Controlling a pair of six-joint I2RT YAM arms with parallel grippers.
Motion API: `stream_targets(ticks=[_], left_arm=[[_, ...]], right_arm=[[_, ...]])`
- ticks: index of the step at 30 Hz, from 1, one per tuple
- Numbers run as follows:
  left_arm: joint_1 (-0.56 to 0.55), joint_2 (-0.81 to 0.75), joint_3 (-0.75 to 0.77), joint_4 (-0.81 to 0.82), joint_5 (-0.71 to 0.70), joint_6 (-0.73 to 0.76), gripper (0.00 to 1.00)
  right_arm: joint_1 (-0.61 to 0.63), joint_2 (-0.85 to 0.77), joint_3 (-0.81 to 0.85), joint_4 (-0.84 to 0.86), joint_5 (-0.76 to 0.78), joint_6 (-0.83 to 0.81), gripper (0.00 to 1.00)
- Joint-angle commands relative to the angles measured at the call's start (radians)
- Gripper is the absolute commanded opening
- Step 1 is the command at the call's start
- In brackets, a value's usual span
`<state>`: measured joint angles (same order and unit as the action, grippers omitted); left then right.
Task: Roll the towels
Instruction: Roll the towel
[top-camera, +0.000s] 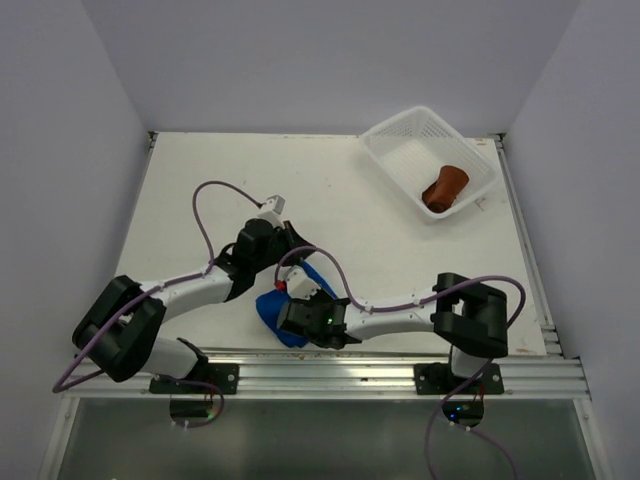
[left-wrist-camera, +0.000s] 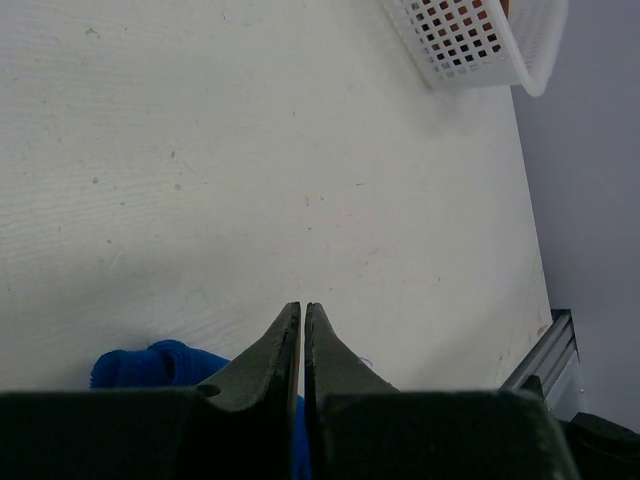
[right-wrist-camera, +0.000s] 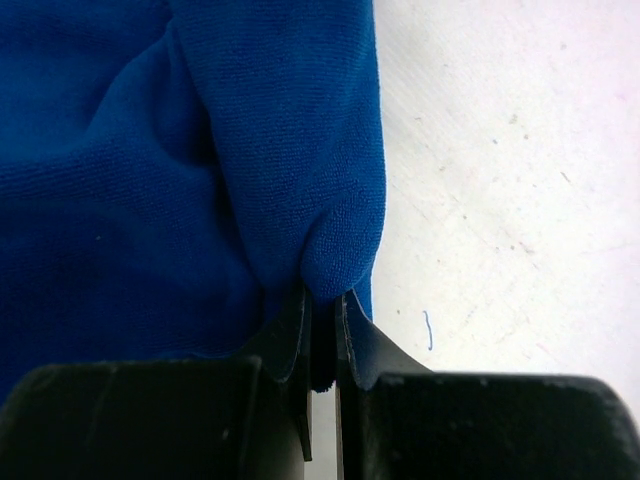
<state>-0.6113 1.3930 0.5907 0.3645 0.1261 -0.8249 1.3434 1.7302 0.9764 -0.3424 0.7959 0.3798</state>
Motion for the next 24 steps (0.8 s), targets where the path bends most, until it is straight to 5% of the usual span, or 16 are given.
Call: stream_targets(ticks=[1, 18, 24], left_arm=[[0.001, -0.035, -0.012, 0.002, 0.015, -0.040, 0.08], [-0.105, -0.022, -0.147, 0.120, -0.006, -0.123, 0.08], [-0.108, -0.008, -0.203, 0.145, -0.029, -0.118, 0.07]], right_arm=[[0.040, 0.066, 0.063, -0.154, 0.135, 0.077, 0.00], [0.149, 0.314, 0.367, -0.532, 0.307, 0.231, 0.00], [0.175, 0.359, 0.371, -0.529, 0.301, 0.225, 0.00]])
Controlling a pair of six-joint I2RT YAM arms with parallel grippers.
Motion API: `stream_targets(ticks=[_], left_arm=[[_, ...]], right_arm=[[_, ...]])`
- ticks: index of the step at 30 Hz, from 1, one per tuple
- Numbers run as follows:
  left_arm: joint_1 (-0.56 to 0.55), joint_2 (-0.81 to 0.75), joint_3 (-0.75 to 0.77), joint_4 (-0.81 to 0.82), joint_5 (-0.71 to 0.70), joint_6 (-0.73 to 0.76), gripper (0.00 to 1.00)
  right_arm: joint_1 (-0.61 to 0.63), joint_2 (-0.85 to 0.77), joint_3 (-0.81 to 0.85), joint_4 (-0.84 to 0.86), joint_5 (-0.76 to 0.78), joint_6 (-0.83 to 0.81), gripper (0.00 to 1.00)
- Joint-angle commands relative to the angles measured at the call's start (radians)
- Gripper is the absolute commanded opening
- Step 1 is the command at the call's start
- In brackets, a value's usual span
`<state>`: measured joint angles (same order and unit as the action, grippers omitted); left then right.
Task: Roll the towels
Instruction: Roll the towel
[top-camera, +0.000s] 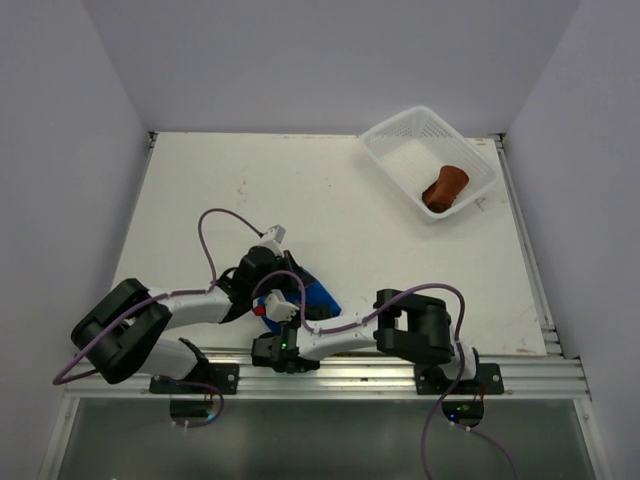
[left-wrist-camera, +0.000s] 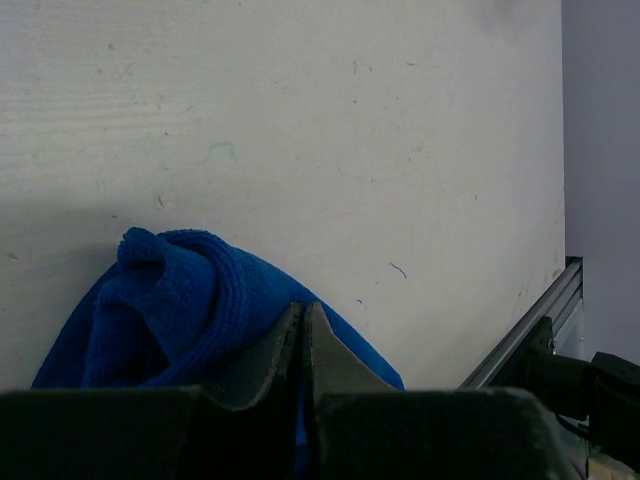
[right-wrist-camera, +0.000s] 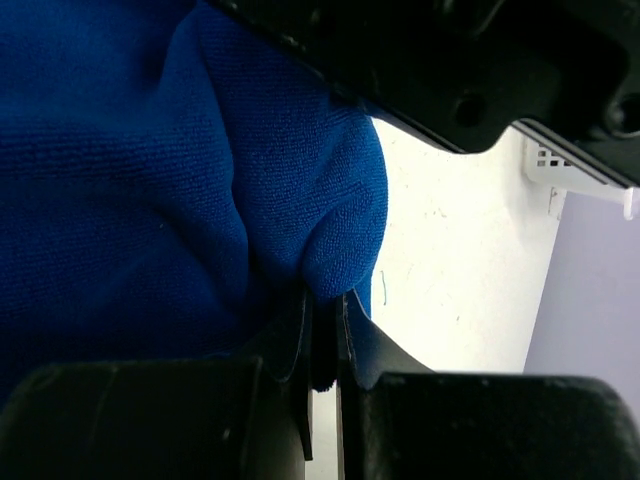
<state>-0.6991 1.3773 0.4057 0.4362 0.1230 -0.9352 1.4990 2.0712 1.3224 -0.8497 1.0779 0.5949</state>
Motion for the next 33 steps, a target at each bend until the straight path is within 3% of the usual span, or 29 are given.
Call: stream_targets(ticks=[1, 5, 16, 20, 26, 29, 33], left_arm=[[-0.019, 0.011, -0.027, 0.075, -0.026, -0.007, 0.07], [-0.020, 0.037, -0.053, 0.094, -0.039, -0.002, 0.06], [-0.036, 0.143, -0.143, 0.205, -0.068, -0.030, 0.02], [-0.036, 0.138, -0.162, 0.210, -0.082, -0.036, 0.01], [-0.040, 0.137, -0.176, 0.219, -0.086, -0.043, 0.00], [-0.043, 0.131, -0.179, 0.219, -0.088, -0.042, 0.00], [-0.046, 0.124, -0.186, 0.219, -0.095, -0.039, 0.00]], right_arm=[[0.029, 0.018, 0.020, -0.015, 0.017, 0.000, 0.00], [0.037, 0.010, 0.021, -0.006, 0.016, -0.006, 0.01], [0.037, -0.250, -0.158, 0.194, -0.052, 0.006, 0.46], [0.037, -0.428, -0.253, 0.296, -0.082, 0.013, 0.54], [0.033, -0.629, -0.390, 0.409, -0.102, 0.025, 0.59], [-0.017, -0.719, -0.492, 0.486, -0.209, 0.051, 0.60], [-0.214, -0.902, -0.655, 0.706, -0.510, 0.091, 0.61]])
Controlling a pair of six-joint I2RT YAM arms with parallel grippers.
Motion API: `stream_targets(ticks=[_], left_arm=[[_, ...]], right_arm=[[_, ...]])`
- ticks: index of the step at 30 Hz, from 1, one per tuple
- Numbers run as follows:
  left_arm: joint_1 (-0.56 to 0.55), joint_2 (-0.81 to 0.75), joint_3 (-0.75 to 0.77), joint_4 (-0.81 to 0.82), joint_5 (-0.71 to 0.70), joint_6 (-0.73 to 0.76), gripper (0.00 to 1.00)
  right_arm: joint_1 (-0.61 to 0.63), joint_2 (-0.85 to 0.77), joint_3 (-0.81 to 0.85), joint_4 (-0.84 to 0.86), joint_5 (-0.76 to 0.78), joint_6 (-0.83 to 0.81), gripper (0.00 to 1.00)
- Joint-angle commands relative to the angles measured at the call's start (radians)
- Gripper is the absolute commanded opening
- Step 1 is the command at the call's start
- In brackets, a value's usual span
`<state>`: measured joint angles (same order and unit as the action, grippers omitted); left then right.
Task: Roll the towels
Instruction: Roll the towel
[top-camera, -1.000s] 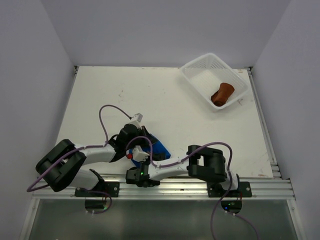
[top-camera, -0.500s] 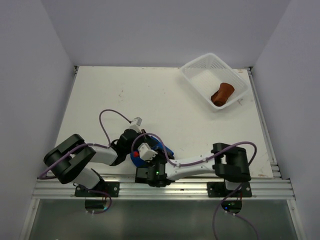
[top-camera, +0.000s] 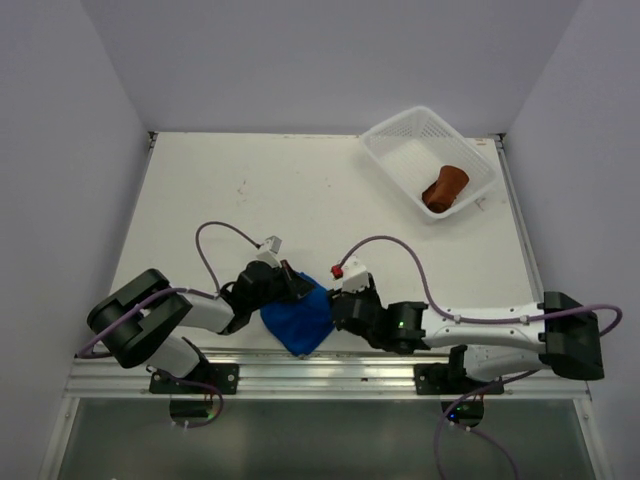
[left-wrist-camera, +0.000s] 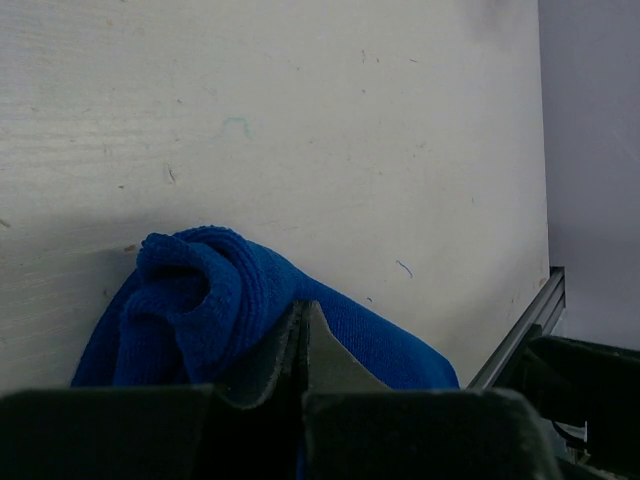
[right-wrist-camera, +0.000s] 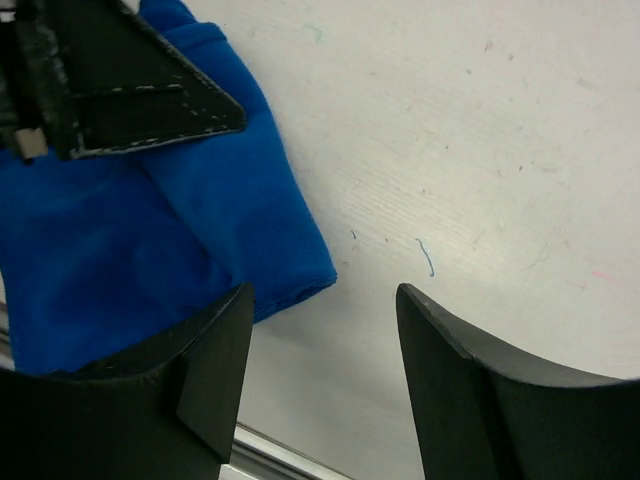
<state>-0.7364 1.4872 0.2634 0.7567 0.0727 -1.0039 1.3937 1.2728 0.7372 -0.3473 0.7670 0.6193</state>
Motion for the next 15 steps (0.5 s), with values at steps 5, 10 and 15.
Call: stream_targets(ticks=[5, 10, 15], left_arm=[[-0.011, 0.018, -0.053, -0.096, -0.050, 0.033, 0.00], [-0.011, 0.028, -0.050, -0.092, -0.044, 0.036, 0.00], [-0.011, 0.028, -0.049, -0.089, -0.039, 0.037, 0.00]], right_arm=[[-0.307, -0.185, -0.239, 0.405, -0.544, 0.118, 0.68], [-0.421, -0.156, -0.304, 0.524, -0.721, 0.180, 0.71], [-0.438, -0.075, -0.337, 0.628, -0.762, 0.201, 0.71]])
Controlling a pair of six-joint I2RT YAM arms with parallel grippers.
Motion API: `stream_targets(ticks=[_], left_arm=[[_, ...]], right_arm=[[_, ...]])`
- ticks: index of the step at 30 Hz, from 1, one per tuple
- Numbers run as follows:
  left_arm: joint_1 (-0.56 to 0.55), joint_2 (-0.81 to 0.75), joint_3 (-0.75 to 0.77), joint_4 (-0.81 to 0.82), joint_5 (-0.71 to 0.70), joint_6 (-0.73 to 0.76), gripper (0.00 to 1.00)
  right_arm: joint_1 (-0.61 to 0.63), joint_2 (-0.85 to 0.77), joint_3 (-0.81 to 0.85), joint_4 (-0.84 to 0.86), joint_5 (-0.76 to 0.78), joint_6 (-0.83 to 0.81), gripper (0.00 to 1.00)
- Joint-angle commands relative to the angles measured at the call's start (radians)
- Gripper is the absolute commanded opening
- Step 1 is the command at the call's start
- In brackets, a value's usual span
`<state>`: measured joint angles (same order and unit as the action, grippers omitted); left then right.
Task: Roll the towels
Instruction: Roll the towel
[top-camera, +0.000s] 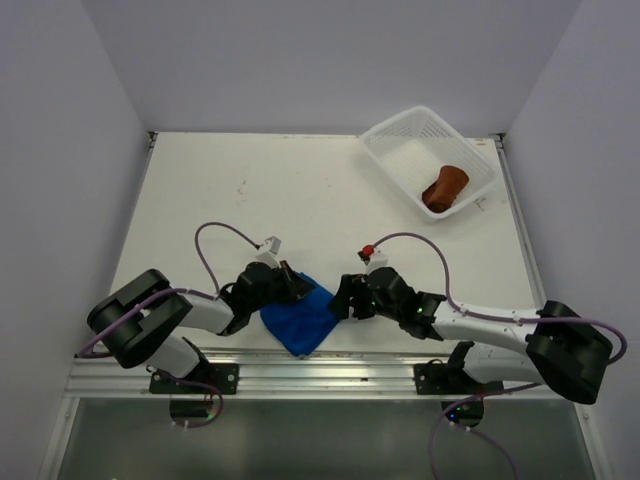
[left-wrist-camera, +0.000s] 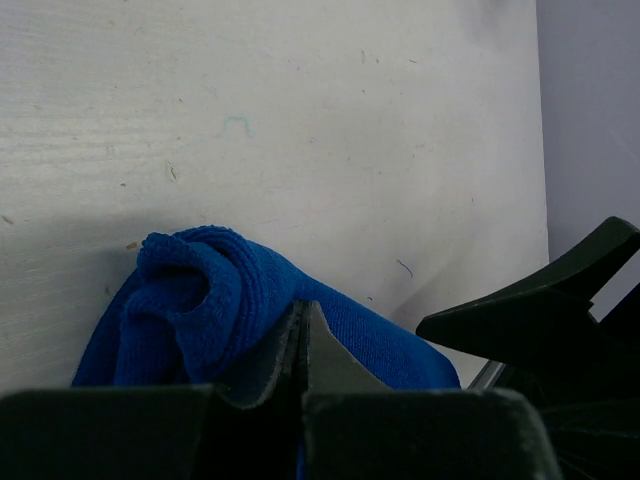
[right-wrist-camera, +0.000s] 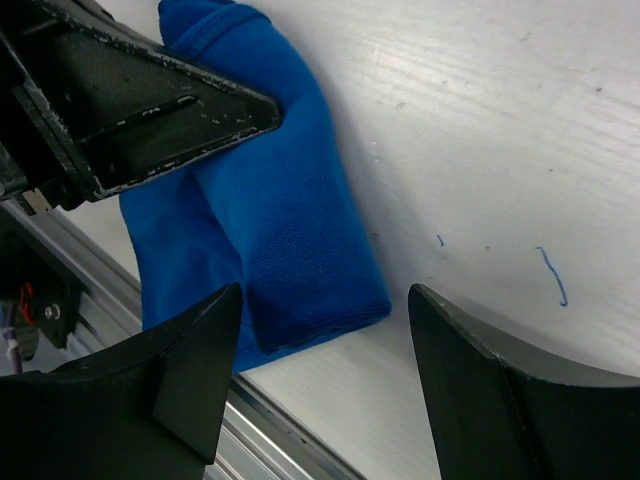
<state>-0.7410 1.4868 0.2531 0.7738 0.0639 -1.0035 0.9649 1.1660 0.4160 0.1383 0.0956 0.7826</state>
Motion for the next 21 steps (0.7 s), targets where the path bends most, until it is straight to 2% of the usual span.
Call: stream_targets(ticks=[1, 5, 8, 12, 14, 21], left_arm=[[-0.006, 0.030, -0.037, -0.108, -0.029, 0.039, 0.00], [-0.008, 0.033, -0.037, -0.107, -0.029, 0.039, 0.00], [-0.006, 0.033, -0.035, -0.107, -0.027, 0.040, 0.00], [-0.008, 0.032, -0.037, -0.105, -0.029, 0.040, 0.00], [-0.006, 0.035, -0.035, -0.105, -0.027, 0.042, 0.00], [-0.006, 0.043, -0.023, -0.110, -0.027, 0.048, 0.00]], right_arm=[[-0.012, 0.047, -0.022, 0.155, -0.115, 0.040, 0.71], [-0.017, 0.116, -0.028, 0.202, -0.151, 0.032, 0.69], [-0.018, 0.133, -0.040, 0.201, -0.128, 0.021, 0.60], [-0.022, 0.109, -0.051, 0.169, -0.099, -0.011, 0.42], [-0.022, 0.104, -0.046, 0.143, -0.097, -0.046, 0.38], [-0.022, 0.086, -0.028, 0.099, -0.076, -0.137, 0.14]])
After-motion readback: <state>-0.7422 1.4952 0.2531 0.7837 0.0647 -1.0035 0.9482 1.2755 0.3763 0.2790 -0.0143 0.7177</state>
